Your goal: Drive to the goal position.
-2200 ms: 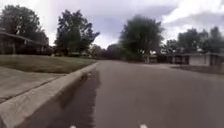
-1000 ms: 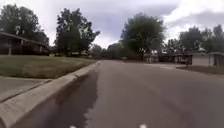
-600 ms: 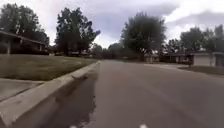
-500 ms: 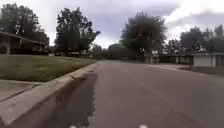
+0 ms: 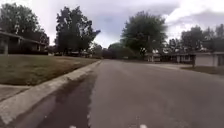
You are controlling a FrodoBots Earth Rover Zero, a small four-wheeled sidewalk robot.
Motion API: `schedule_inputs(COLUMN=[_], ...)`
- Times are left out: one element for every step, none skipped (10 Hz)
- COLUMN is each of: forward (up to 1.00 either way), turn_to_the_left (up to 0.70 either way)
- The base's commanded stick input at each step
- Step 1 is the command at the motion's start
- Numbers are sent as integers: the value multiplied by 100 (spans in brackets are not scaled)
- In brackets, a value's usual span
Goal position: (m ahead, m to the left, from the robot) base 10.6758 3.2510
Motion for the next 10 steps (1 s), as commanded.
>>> schedule_inputs(forward=[70, 70, 70, 70, 70, 70, 70, 70, 70, 70], turn_to_the_left=[0, 0, 0, 0, 0, 0, 0, 0, 0, 0])
